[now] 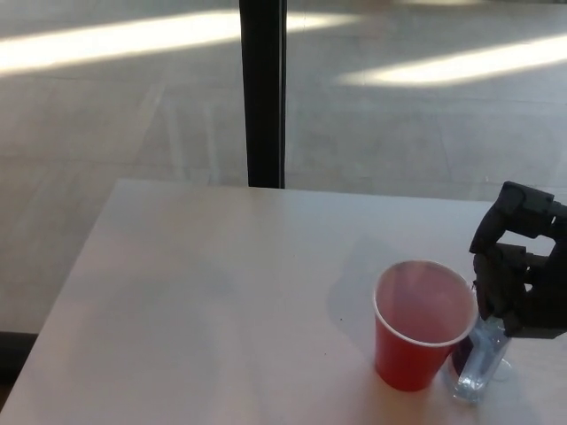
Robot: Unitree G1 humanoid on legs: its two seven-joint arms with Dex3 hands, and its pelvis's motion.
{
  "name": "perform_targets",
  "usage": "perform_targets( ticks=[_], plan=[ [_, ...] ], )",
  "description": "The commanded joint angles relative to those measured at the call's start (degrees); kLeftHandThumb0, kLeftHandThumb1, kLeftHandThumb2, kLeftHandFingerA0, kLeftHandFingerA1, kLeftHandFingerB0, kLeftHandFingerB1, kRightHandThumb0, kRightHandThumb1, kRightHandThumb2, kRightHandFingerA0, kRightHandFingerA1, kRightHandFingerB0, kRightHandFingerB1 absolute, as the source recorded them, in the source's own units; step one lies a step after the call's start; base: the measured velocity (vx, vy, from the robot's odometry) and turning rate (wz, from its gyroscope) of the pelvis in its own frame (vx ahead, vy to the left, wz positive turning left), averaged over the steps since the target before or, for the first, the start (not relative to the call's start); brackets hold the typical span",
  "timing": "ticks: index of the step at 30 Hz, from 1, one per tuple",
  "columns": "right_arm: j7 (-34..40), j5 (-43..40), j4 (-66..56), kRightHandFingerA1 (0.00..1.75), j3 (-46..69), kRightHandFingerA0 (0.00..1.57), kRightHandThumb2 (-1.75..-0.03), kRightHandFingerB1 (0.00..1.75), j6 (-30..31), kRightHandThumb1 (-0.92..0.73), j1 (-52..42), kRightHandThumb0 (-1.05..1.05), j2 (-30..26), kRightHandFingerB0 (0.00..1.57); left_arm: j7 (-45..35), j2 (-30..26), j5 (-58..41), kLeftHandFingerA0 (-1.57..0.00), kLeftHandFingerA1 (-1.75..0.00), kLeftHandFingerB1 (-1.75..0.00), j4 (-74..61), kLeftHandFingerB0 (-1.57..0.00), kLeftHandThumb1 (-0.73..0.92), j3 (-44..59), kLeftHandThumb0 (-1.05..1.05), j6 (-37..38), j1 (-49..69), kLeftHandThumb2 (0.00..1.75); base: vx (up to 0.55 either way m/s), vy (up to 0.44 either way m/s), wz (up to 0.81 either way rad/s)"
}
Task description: The robot uses its right hand fist to press the hand soap kept in the middle of the table to get liquid hand soap out
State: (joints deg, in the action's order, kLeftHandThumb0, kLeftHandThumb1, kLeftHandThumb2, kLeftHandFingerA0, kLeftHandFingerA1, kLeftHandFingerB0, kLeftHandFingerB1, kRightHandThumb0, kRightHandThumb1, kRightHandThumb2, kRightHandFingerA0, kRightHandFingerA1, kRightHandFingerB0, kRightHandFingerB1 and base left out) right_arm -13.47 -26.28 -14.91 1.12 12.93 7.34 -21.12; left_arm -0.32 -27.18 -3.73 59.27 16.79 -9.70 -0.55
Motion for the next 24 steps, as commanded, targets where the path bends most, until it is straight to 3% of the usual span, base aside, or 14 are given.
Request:
perform_targets(
  ticks=[1, 6, 11, 18, 24],
  plan=[
    [0.68, 4.84, 9.0, 1.75, -4.42, 1.04, -1.35, 1.71, 11.09, -0.5, -8.18, -0.19, -1.1, 0.77, -0.23, -1.04, -0.48, -0.63, -0.86, -0.79, -0.27, -0.53, 0.5, 0.41, -0.23, -1.53, -0.36, 0.97, 0.0, 0.0, 0.0],
    [1.81, 4.2, 11.38, 1.75, -3.13, 1.04, -1.36, 1.72, 11.14, -0.49, -8.33, -0.19, -0.66, 0.75, 0.39, -1.35, 0.72, -0.68, -0.87, -0.76, 0.68, -0.52, 0.53, -0.61, -0.24, -1.24, -1.32, 0.92, 0.0, 0.0, 0.0],
    [2.38, 3.95, 14.74, 1.75, -1.76, 1.03, -1.32, 1.69, 9.86, -0.51, -8.04, -0.18, -0.33, 0.77, 0.04, -1.25, -0.07, -0.62, -0.84, -0.74, 1.3, -0.48, 0.51, 0.14, -0.24, -1.01, -1.6, 0.95, 0.0, 0.0, 0.0],
    [1.97, 2.84, 16.73, 1.75, -0.6, 1.06, -1.37, 1.7, 8.75, -0.49, -8.05, -0.2, -0.5, 0.76, 0.12, -1.3, 0.47, -0.7, -0.9, -0.78, 1.12, -0.52, 0.53, -0.38, -0.26, -0.79, -1.38, 0.94, 0.0, 0.0, 0.0],
    [1.01, 3.06, 19.05, 1.75, -0.85, 1.06, -1.4, 1.7, 6.1, -0.45, -8.94, -0.22, -0.17, 0.76, 0.02, -1.21, 0.35, -0.65, -0.85, -0.76, 0.61, -0.51, 0.52, -0.32, -0.25, -0.99, -1.05, 0.94, 0.0, 0.0, 0.0]
  ],
)
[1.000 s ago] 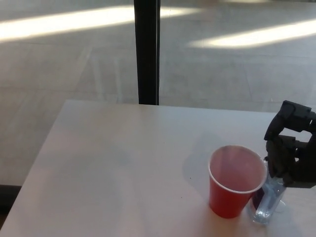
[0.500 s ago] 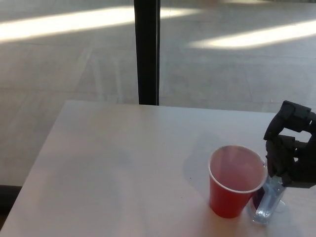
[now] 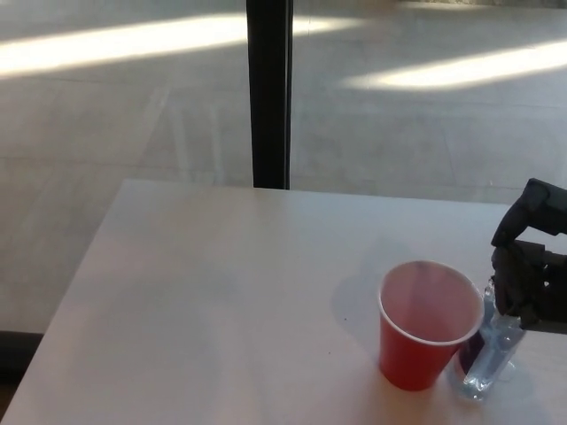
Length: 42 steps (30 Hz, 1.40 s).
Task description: The robot uses its right hand fist to press the hand soap kept in the middle of the table to get liquid hand soap out
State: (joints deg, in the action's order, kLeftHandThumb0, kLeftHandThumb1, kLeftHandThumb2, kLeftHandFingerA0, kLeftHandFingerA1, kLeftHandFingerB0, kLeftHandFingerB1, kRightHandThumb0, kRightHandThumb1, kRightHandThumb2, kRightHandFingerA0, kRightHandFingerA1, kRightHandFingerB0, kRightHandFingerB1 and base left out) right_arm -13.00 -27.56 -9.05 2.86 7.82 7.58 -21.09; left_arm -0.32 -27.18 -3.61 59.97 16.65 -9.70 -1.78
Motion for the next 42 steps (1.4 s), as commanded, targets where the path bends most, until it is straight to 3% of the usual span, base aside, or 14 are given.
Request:
perform_targets(
  ticks=[1, 21, 24, 27, 28, 30, 36, 41, 42],
  plan=[
    [0.26, 4.17, 13.49, 1.75, -2.62, 1.05, -1.41, 1.69, 10.87, -0.45, -9.39, -0.21, -0.13, 0.77, 0.2, -1.21, 0.28, -0.65, -0.86, -0.76, 0.06, -0.51, 0.52, -0.22, -0.26, -1.15, 0.06, 0.94, 0.0, 0.0, 0.0],
    [1.76, 2.56, 10.35, 1.75, -2.75, 1.01, -1.33, 1.68, 14.34, -0.51, -7.92, -0.18, -1.07, 0.74, 0.27, -0.61, -0.91, -0.61, -0.83, -0.74, 0.35, -0.48, 0.52, 0.9, -0.25, -1.67, 0.73, 1.01, 0.0, 0.0, 0.0],
    [1.46, 1.81, 9.28, 1.75, -1.63, 1.0, -1.34, 1.68, 14.6, -0.5, -6.32, -0.23, -2.04, 0.73, -0.14, -0.77, -0.46, -0.64, -0.86, -0.77, 0.75, -0.52, 0.55, 0.44, -0.27, -0.97, 1.02, 0.95, 0.0, 0.0, 0.0],
    [0.81, 0.5, 8.65, 1.75, 0.69, 0.95, -1.28, 1.62, 13.42, -0.53, -3.47, -0.22, -2.95, 0.7, 0.41, -0.66, -0.26, -0.68, -0.87, -0.77, 1.16, -0.54, 0.52, 0.37, -0.3, -0.76, 1.3, 0.98, 0.0, 0.0, 0.0],
    [1.63, -0.44, 7.21, 1.75, 2.34, 0.94, -1.25, 1.6, 14.46, -0.56, -0.88, -0.22, -4.03, 0.71, 0.64, -0.52, -0.62, -0.66, -0.88, -0.79, 0.23, -0.54, 0.56, 0.71, -0.28, -1.53, 1.48, 0.93, 0.0, 0.0, 0.0],
    [2.69, -2.68, 5.45, 1.75, 4.38, 0.96, -1.27, 1.63, 17.37, -0.57, 2.14, -0.16, -5.39, 0.7, 0.39, -0.56, -0.32, -0.62, -0.82, -0.73, 0.24, -0.49, 0.55, 0.38, -0.27, -1.23, 1.73, 0.98, 0.0, 0.0, 0.0],
    [3.27, -5.83, 3.88, 1.75, 9.47, 0.96, -1.3, 1.57, 21.39, -0.55, 12.45, -0.15, -10.68, 0.71, 0.43, -0.73, 0.29, -0.64, -0.82, -0.74, 1.04, -0.51, 0.54, -0.21, -0.28, -1.11, 1.72, 0.99, 0.0, 0.0, 0.0],
    [5.84, -7.34, 1.73, 1.75, 12.76, 0.93, -1.23, 1.52, 25.45, -0.6, 18.13, -0.14, -13.48, 0.75, 0.67, -0.65, 0.05, -0.65, -0.85, -0.77, 1.53, -0.55, 0.56, 0.12, -0.29, -0.62, 2.04, 0.93, 0.0, 0.0, 0.0],
    [5.25, -8.43, 2.05, 1.75, 13.69, 0.94, -1.23, 1.59, 25.48, -0.61, 19.24, -0.13, -14.16, 0.69, 0.79, -0.62, 0.08, -0.67, -0.84, -0.76, 1.47, -0.54, 0.53, 0.11, -0.29, -0.6, 2.05, 0.97, 0.0, 0.0, 0.0]
  ],
)
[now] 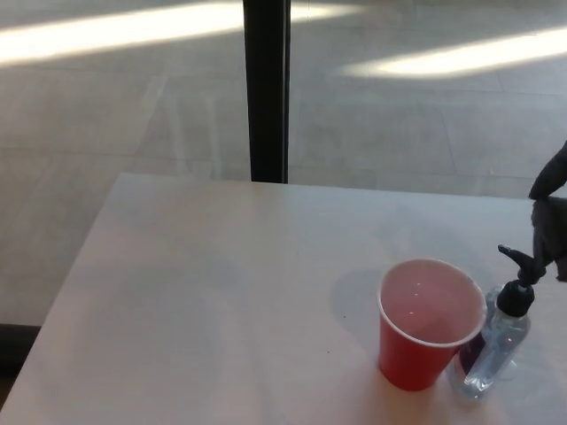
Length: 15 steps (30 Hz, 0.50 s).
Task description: The robot uses its right hand fist to press the hand soap kept in the middle of the table to get liquid hand soap out
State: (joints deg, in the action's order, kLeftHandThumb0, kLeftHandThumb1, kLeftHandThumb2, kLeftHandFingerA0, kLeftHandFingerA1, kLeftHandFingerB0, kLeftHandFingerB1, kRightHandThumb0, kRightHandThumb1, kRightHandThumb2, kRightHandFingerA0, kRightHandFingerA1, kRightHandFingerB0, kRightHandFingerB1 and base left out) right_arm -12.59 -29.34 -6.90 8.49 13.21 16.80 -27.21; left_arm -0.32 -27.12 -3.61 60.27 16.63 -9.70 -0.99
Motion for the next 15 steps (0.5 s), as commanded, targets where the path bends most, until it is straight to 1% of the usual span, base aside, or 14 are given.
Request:
perform_targets(
  ticks=[1, 3, 4, 5, 6, 7, 9, 10, 11, 12, 13, 14, 15],
  plan=[
    [5.31, -7.51, -0.14, 1.75, 9.17, 0.94, -1.2, 1.56, 21.31, -0.62, 11.27, -0.14, -8.69, 0.7, 0.8, -0.67, 0.15, -0.66, -0.85, -0.78, 0.98, -0.56, 0.55, 0.06, -0.29, -0.56, 1.35, 0.94, 0.0, 0.0, 0.0],
    [5.34, -8.14, -0.18, 1.75, 10.4, 0.95, -1.18, 1.56, 21.92, -0.63, 11.92, -0.15, -9.13, 0.7, 0.67, -0.68, -0.01, -0.65, -0.85, -0.77, 0.64, -0.55, 0.55, 0.22, -0.28, -0.67, 1.88, 0.94, 0.0, 0.0, 0.0],
    [5.18, -8.33, 1.24, 1.75, 12.85, 0.92, -1.18, 1.6, 21.07, -0.65, 13.3, -0.16, -10.85, 0.65, 0.22, -0.71, -0.13, -0.65, -0.84, -0.74, 1.03, -0.5, 0.54, 0.29, -0.29, -0.08, 2.07, 0.99, 0.0, 0.0, 0.0],
    [4.64, -8.51, 2.37, 1.75, 14.35, 0.91, -1.21, 1.6, 20.33, -0.64, 13.83, -0.15, -11.38, 0.65, 0.01, -0.77, -0.11, -0.64, -0.83, -0.73, 0.92, -0.49, 0.53, 0.23, -0.29, -0.2, 2.1, 1.0, 0.0, 0.0, 0.0],
    [5.15, -9.03, 2.9, 1.75, 15.53, 0.91, -1.23, 1.59, 20.82, -0.62, 14.37, -0.15, -11.59, 0.66, 0.23, -0.73, -0.18, -0.63, -0.85, -0.75, 0.8, -0.5, 0.56, 0.32, -0.29, -0.45, 2.11, 0.95, 0.0, 0.0, 0.0],
    [6.03, -9.58, 3.32, 1.75, 16.92, 0.91, -1.2, 1.56, 21.87, -0.63, 15.09, -0.16, -12.04, 0.67, 0.05, -0.61, -0.43, -0.63, -0.83, -0.73, 0.9, -0.47, 0.53, 0.54, -0.29, -0.1, 2.23, 1.02, 0.0, 0.0, 0.0],
    [6.37, -9.78, 4.3, 1.75, 18.73, 0.93, -1.18, 1.55, 22.49, -0.64, 15.79, -0.16, -12.66, 0.69, 0.17, -0.59, -0.56, -0.64, -0.84, -0.75, 1.14, -0.5, 0.54, 0.67, -0.29, -0.26, 2.1, 0.99, 0.0, 0.0, 0.0],
    [5.53, -10.05, 5.27, 1.75, 20.89, 0.95, -1.17, 1.53, 21.79, -0.63, 15.21, -0.2, -13.9, 0.69, 0.26, -0.62, -0.31, -0.65, -0.86, -0.77, 1.22, -0.53, 0.55, 0.47, -0.29, 0.17, 2.25, 0.94, 0.0, 0.0, 0.0],
    [5.34, -10.01, 5.73, 1.75, 22.48, 0.98, -1.17, 1.52, 21.45, -0.6, 14.69, -0.23, -14.29, 0.73, 0.24, -0.7, 0.05, -0.66, -0.86, -0.77, 0.77, -0.54, 0.55, 0.07, -0.29, -0.08, 2.38, 0.94, 0.0, 0.0, 0.0],
    [5.99, -10.61, 4.97, 1.75, 25.02, 1.07, -1.27, 1.38, 22.08, -0.47, 13.0, -0.28, -14.58, 0.86, 0.23, -0.78, 0.09, -0.66, -0.86, -0.77, 1.38, -0.54, 0.56, 0.04, -0.28, -0.07, 2.08, 0.93, 0.0, 0.0, 0.0],
    [6.24, -10.86, 4.6, 1.75, 26.15, 1.07, -1.27, 1.38, 22.57, -0.47, 12.35, -0.28, -14.69, 0.86, 0.22, -0.81, 0.09, -0.66, -0.86, -0.77, 1.67, -0.54, 0.56, 0.04, -0.28, -0.04, 1.94, 0.93, 0.0, 0.0, 0.0],
    [7.87, -10.52, 3.46, 1.42, 28.53, 1.35, -1.19, 1.23, 23.18, -0.4, 10.41, -0.4, -14.45, 1.1, 0.61, -0.76, 0.13, -0.66, -0.86, -0.78, 1.44, -0.55, 0.56, 0.04, -0.29, -0.49, 1.93, 0.93, 0.0, 0.0, 0.0],
    [8.55, -10.36, 2.93, 1.42, 29.63, 1.35, -1.19, 1.23, 23.58, -0.4, 9.6, -0.4, -14.33, 1.1, 0.77, -0.75, 0.14, -0.66, -0.86, -0.78, 1.36, -0.55, 0.56, 0.04, -0.29, -0.67, 1.91, 0.93, 0.0, 0.0, 0.0]
  ],
)
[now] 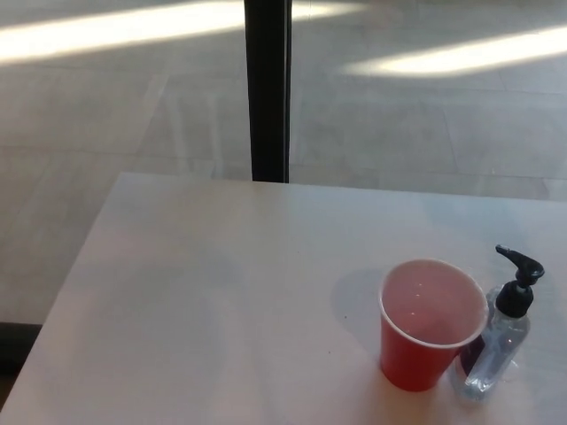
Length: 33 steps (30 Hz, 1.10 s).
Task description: The robot uses its right hand fist to press the hand soap kept in the middle of the table to get liquid hand soap out
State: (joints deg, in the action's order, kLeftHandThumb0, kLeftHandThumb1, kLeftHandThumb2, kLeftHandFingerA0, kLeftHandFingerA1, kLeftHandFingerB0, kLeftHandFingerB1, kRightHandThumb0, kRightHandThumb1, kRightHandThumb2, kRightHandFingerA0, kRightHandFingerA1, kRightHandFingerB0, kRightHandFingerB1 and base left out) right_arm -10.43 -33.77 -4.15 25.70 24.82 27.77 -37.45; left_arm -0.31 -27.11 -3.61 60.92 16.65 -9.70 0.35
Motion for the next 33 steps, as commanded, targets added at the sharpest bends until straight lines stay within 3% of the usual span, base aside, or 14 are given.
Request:
perform_targets(
  ticks=[1, 9, 10, 13, 14, 15, 16, 20, 21, 22, 26, 31, 32, 33],
  plan=[
    [7.15, -5.87, -0.13, 1.45, 14.02, 1.38, -1.2, 1.21, 12.14, -0.38, -2.36, -0.4, -3.62, 1.07, 0.84, -0.63, -0.39, -0.64, -0.86, -0.76, 0.88, -0.52, 0.56, 0.55, -0.26, -0.66, 0.42, 0.93, 0.0, 0.0, 0.0],
    [19.95, -1.12, 3.07, 1.68, 31.65, 1.28, -1.51, 1.51, 10.88, -0.11, -11.72, -0.57, 3.23, 1.13, 0.47, -0.64, -0.47, -0.62, -0.82, -0.73, 0.87, -0.49, 0.53, 0.52, -0.26, -0.61, -0.02, 1.0, 0.0, 0.0, 0.0],
    [20.62, -0.2, 3.21, 1.71, 32.88, 1.28, -1.73, 1.52, 9.8, 0.03, -13.27, -0.46, 4.27, 1.11, 0.58, -0.65, -0.36, -0.63, -0.84, -0.74, 0.97, -0.51, 0.56, 0.43, -0.27, -0.58, -0.05, 0.93, 0.0, 0.0, 0.0],
    [23.07, 3.0, 3.82, 1.74, 36.26, 1.32, -1.75, 1.61, 6.97, -0.04, -19.56, -0.56, 8.46, 1.12, 0.29, -0.79, -0.17, -0.63, -0.83, -0.73, 1.75, -0.48, 0.53, 0.26, -0.28, 0.16, -0.18, 1.0, 0.0, 0.0, 0.0],
    [24.39, 3.14, 4.45, 1.59, 37.66, 1.57, -1.31, 1.38, 6.39, -0.31, -20.85, -0.32, 10.1, 1.26, 0.19, -0.9, 0.13, -0.63, -0.82, -0.72, 1.99, -0.47, 0.54, -0.04, -0.28, 0.27, -0.24, 0.99, 0.0, 0.0, 0.0],
    [25.14, 2.91, 5.51, 1.74, 39.73, 1.35, -1.64, 1.6, 4.99, -0.25, -24.11, -0.6, 13.48, 1.09, 0.5, -0.88, 0.32, -0.66, -0.86, -0.77, 1.22, -0.54, 0.55, -0.2, -0.29, -0.17, 0.42, 0.94, 0.0, 0.0, 0.0],
    [26.09, 2.94, 6.17, 1.75, 40.76, 1.34, -1.7, 1.61, 4.34, -0.17, -25.19, -0.46, 15.08, 1.05, 0.63, -0.83, 0.27, -0.67, -0.85, -0.76, 0.95, -0.54, 0.53, -0.14, -0.28, -0.26, 0.57, 0.97, 0.0, 0.0, 0.0],
    [29.3, 2.48, 11.49, 1.63, 44.01, 1.55, -1.39, 1.35, 2.41, -0.44, -28.15, -0.43, 19.94, 1.08, 0.54, -0.69, 0.55, -0.68, -0.85, -0.76, 1.01, -0.53, 0.53, -0.48, -0.29, 0.39, 1.01, 0.97, 0.0, 0.0, 0.0],
    [28.46, 3.61, 12.58, 1.74, 42.98, 1.36, -1.73, 1.57, 1.05, -0.24, -30.15, -0.41, 21.76, 0.94, 1.0, -0.71, 0.68, -0.68, -0.85, -0.74, 2.22, -0.52, 0.55, -0.54, -0.29, 0.22, 0.34, 0.93, 0.0, 0.0, 0.0],
    [28.39, 3.71, 12.52, 1.74, 42.84, 1.36, -1.73, 1.57, 0.91, -0.24, -30.46, -0.41, 22.12, 0.94, 0.99, -0.81, 0.65, -0.68, -0.85, -0.74, 2.32, -0.52, 0.55, -0.49, -0.29, 0.24, 0.44, 0.93, 0.0, 0.0, 0.0],
    [30.02, 5.32, 14.12, 1.56, 40.95, 1.55, -1.3, 1.26, 0.92, -0.45, -31.64, -0.47, 24.73, 1.08, 0.57, -0.7, -0.41, -0.62, -0.82, -0.72, 1.69, -0.47, 0.54, 0.35, -0.26, -0.23, 0.47, 0.98, 0.0, 0.0, 0.0],
    [28.57, 6.46, 14.86, 1.6, 36.49, 1.57, -1.29, 1.24, 0.64, -0.35, -35.24, -0.44, 28.43, 1.04, 0.92, -0.26, -0.64, -0.62, -0.82, -0.73, 0.44, -0.49, 0.56, 0.74, -0.28, -1.29, 0.97, 0.91, 0.0, 0.0, 0.0],
    [27.04, 6.36, 15.48, 1.75, 35.51, 1.33, -1.55, 1.42, 0.67, -0.24, -36.15, -0.37, 28.38, 1.05, 0.92, -0.3, -0.53, -0.63, -0.83, -0.74, 0.16, -0.5, 0.56, 0.66, -0.27, -1.13, 1.1, 0.92, 0.0, 0.0, 0.0],
    [27.01, 5.19, 15.86, 1.75, 35.89, 1.34, -1.47, 1.33, 1.01, -0.31, -36.18, -0.31, 28.63, 1.03, 0.74, -0.27, -1.08, -0.61, -0.84, -0.74, 0.44, -0.49, 0.56, 1.2, -0.26, -1.07, 1.0, 0.93, 0.0, 0.0, 0.0]
  ],
)
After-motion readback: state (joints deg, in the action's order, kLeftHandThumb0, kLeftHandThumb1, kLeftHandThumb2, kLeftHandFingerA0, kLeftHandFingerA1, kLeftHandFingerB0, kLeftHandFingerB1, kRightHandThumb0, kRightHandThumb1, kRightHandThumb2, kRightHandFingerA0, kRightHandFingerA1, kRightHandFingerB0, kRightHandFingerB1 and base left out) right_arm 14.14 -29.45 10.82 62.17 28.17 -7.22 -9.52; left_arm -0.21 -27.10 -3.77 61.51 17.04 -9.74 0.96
